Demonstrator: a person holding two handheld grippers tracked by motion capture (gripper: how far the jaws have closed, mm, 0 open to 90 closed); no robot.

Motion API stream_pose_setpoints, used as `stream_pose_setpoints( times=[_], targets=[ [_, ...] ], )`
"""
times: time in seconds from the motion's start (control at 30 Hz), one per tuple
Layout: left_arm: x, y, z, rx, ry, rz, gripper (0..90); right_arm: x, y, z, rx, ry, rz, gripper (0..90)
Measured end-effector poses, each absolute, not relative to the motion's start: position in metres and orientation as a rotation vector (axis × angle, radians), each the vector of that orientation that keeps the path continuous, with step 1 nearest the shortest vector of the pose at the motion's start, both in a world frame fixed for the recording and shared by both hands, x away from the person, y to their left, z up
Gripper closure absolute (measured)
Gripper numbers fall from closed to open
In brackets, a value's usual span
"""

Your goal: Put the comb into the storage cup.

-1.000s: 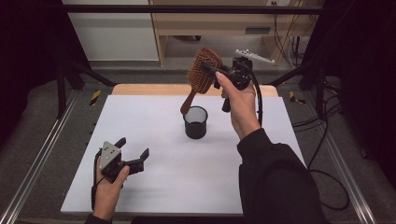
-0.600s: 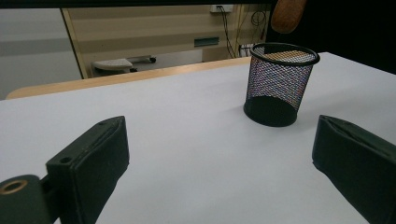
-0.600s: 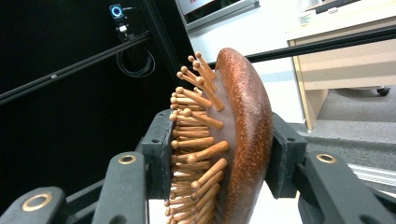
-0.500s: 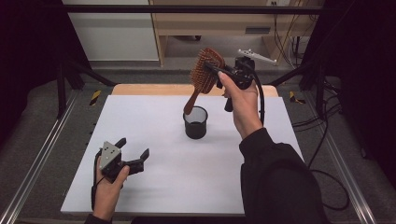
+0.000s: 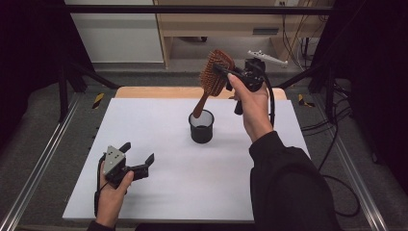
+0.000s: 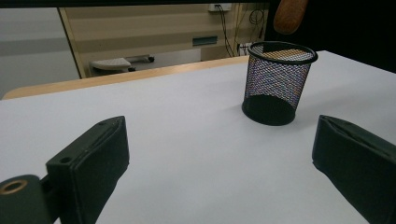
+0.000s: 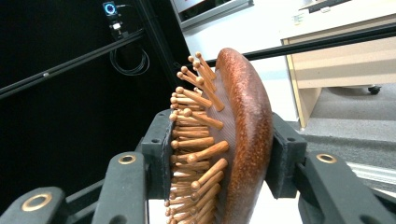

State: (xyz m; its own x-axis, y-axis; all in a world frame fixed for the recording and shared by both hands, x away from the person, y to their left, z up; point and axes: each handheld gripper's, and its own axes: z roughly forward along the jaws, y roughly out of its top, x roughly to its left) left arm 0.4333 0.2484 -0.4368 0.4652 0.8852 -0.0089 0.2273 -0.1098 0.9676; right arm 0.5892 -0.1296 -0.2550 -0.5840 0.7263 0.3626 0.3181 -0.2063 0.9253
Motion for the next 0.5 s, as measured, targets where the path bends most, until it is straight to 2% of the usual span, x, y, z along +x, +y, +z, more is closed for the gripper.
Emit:
stream_pose_setpoints(
  times=[0.5],
  targets=[
    [0.4338,0.249,-0.4369,1.617,0.981,0.746,4.1,0.5936,-0.1339,-0.26,1.234,1.761,1.815,51.7]
  ],
)
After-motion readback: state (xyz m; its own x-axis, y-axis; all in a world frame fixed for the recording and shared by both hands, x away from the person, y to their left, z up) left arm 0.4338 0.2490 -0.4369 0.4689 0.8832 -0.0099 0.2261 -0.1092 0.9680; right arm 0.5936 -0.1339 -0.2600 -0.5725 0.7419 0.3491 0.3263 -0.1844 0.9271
